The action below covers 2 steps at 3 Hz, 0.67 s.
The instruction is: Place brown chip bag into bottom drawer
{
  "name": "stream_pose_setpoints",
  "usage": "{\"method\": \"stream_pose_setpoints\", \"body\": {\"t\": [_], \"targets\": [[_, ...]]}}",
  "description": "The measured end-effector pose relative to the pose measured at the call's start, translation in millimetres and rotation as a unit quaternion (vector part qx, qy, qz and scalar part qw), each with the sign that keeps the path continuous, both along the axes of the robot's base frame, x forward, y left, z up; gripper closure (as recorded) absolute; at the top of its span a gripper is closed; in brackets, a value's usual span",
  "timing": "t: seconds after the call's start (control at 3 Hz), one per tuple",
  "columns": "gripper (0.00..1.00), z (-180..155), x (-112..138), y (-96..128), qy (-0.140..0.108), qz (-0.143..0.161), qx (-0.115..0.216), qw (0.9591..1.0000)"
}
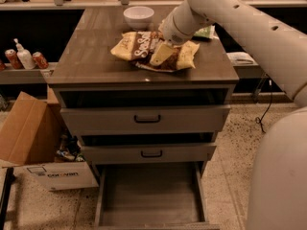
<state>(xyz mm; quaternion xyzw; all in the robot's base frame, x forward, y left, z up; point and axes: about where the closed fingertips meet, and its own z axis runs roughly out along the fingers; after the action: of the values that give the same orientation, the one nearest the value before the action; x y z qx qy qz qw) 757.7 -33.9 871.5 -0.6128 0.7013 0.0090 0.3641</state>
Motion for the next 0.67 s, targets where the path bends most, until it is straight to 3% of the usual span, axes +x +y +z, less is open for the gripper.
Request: {"method": "stream_pose_setpoints", "body": {"t": [0.33, 0.67], "targets": [[0.59, 2.9, -4.3, 7.3, -0.008, 0.009, 0.006, 0.9999], [0.82, 6.2, -11.3, 16.5, -0.008, 0.025, 0.017, 0.9995]]}}
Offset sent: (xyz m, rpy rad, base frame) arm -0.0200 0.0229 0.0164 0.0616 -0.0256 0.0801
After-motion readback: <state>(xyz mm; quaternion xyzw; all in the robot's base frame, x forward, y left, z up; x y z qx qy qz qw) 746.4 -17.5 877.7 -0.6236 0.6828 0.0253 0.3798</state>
